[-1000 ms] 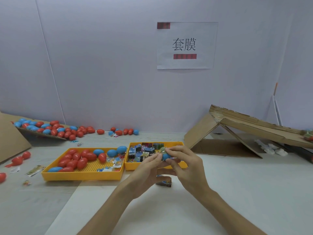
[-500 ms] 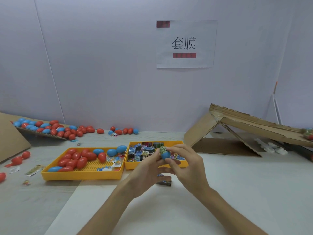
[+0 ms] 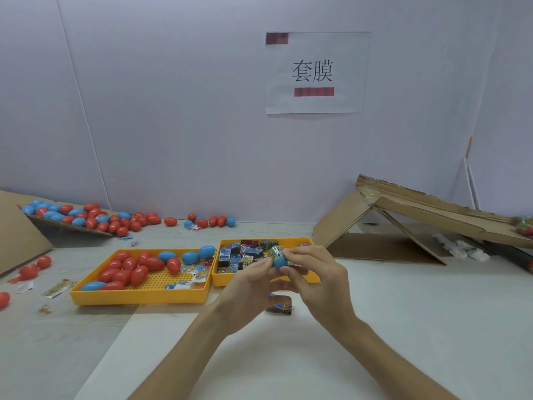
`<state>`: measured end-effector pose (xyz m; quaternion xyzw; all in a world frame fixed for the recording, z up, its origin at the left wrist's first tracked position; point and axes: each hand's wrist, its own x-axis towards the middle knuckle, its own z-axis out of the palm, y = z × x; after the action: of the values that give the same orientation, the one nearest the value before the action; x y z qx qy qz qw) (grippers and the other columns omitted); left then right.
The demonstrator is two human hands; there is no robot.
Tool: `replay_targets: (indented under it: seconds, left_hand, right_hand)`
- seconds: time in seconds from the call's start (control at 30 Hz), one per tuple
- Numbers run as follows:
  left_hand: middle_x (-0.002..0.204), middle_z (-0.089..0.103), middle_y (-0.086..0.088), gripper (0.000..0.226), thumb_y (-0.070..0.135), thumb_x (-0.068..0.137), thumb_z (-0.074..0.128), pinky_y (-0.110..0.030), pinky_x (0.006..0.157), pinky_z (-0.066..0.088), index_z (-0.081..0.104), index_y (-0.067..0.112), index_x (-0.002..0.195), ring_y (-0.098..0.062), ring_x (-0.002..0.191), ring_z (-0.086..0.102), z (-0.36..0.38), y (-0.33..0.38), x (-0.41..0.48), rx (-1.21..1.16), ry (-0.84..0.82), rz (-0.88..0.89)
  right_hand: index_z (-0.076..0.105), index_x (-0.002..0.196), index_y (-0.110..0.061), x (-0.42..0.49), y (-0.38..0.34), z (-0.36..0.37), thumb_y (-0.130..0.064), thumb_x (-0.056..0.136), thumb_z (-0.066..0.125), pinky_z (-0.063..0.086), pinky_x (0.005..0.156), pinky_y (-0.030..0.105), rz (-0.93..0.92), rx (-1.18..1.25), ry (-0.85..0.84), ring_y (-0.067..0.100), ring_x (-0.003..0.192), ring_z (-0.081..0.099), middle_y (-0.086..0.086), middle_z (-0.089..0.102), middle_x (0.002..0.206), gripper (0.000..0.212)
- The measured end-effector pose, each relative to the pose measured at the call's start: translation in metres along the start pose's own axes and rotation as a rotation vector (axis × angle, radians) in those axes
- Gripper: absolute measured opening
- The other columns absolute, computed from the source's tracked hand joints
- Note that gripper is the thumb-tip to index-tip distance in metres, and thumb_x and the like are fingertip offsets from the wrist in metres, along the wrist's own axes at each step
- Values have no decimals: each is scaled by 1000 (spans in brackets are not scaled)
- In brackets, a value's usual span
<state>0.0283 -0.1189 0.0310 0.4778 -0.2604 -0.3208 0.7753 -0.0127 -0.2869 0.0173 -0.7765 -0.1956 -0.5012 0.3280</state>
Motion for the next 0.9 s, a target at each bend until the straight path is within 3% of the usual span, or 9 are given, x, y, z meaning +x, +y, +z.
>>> replay_targets:
  seconds: [0.2, 0.33, 0.43, 0.53, 0.7, 0.8, 0.9]
  left_hand:
    - [138, 60, -19, 58, 43, 105, 37, -42, 94, 49, 46, 2, 145, -28, 113, 60, -2, -2, 0, 35, -7, -16]
    - [129, 65, -17, 49, 51, 98, 47, -42, 91, 49, 69, 17, 125, -27, 109, 63, 1, 1, 0, -14, -16, -10]
    - [119, 68, -13, 47, 54, 90, 63, -37, 86, 53, 70, 21, 122, -24, 103, 66, 2, 0, 0, 44, 19, 17]
    - [111, 61, -11, 43, 40, 87, 73, -35, 83, 51, 66, 15, 120, -21, 95, 64, -1, 0, -1, 65, 5, 59]
    - [112, 64, -9, 42, 21, 92, 63, -35, 82, 49, 59, 9, 132, -19, 93, 63, -3, 0, -2, 70, -14, 96]
    - [122, 63, -14, 57, 28, 87, 68, -35, 82, 49, 54, 8, 138, -21, 95, 62, -3, 2, -2, 70, 8, 95]
    - [121, 63, -16, 48, 41, 93, 61, -36, 81, 48, 62, 10, 130, -20, 92, 61, -3, 3, -2, 50, 25, 77]
  right_hand:
    - [76, 110, -12, 1, -2, -2, -12, 81, 80, 56, 90, 33, -7, -2, -11, 9, 106, 63, -5, 72, 108, 29]
    - [70, 119, -17, 1, -6, -2, -11, 82, 79, 56, 88, 33, 20, 62, -20, 12, 107, 65, -11, 70, 113, 38]
    - [68, 121, -17, 0, -6, -2, -11, 82, 78, 57, 88, 33, 43, 98, -7, 12, 107, 67, -13, 68, 115, 41]
    - [72, 111, -14, 1, -4, -2, -8, 82, 80, 57, 88, 36, -14, 68, -41, 13, 109, 65, -7, 68, 113, 31]
    - [71, 114, -14, 1, -4, -1, -14, 84, 77, 55, 91, 33, 1, 34, -54, 14, 111, 63, -6, 65, 115, 30]
    - [73, 114, -16, 1, -6, -1, -19, 83, 77, 54, 92, 35, 18, 1, -66, 10, 110, 63, -6, 69, 114, 31]
    - [74, 112, -16, -1, -6, -1, -12, 79, 83, 55, 91, 36, 6, -40, -60, 9, 106, 63, -5, 72, 110, 35]
